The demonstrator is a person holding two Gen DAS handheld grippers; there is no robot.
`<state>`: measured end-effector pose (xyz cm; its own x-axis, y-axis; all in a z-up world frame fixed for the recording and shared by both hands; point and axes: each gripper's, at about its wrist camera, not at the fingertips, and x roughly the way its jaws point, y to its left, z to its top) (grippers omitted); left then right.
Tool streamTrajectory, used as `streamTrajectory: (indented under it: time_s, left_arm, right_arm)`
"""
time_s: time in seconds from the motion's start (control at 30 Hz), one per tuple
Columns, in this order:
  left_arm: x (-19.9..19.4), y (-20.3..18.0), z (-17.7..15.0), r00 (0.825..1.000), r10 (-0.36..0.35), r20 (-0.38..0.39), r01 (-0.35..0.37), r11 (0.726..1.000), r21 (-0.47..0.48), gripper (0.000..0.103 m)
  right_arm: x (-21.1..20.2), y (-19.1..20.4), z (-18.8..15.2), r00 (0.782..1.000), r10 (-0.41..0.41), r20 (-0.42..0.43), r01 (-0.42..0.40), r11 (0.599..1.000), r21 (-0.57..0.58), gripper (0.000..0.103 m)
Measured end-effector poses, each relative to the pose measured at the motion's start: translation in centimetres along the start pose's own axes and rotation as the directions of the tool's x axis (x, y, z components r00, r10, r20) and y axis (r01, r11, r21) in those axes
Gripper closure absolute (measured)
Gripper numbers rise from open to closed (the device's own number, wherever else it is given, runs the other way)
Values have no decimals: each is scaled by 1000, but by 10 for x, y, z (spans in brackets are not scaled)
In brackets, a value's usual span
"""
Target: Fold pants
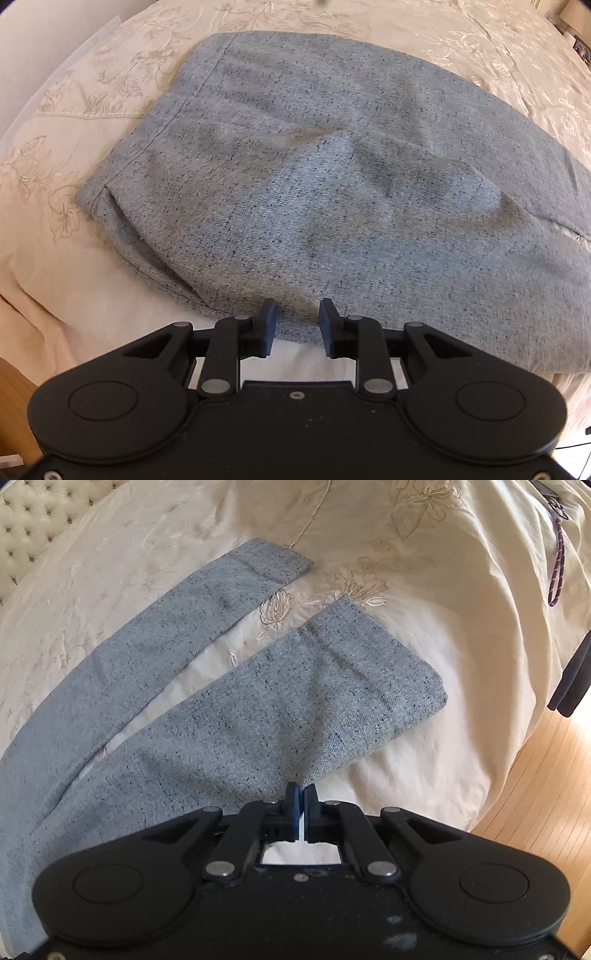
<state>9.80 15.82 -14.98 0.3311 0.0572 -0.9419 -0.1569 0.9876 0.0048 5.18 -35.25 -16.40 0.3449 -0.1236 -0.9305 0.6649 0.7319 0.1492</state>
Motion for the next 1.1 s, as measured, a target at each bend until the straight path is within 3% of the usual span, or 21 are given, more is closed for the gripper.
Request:
streamTrajectory:
  time_s: [0.2,0.43,0.63,0.77,1.1]
  left_arm:
    - [19,8,5,998,-45,-42,43,999,-32,57]
    - [38,11,8,993,-83,-82,75,993,-90,52]
    - [14,23,-7,996,-91,-21,87,987,-132,52]
    - [17,30,-12,996,-69,-50,62,988,-142,52]
    - [37,43,-10,988,-137,-71,112,954,-279,47]
  right_arm:
    - [6,-2,-6,999,-30,-14,30,1000,4,100]
    - [5,3,-9,999,-54,-6,54,999,-5,100]
    - [-4,2,-8,999,-44,11,44,999,13,100]
    - [-5,2,-8,999,-48,16,48,999,16,100]
    - [-8,4,-8,998,-54,24,54,998,14,100]
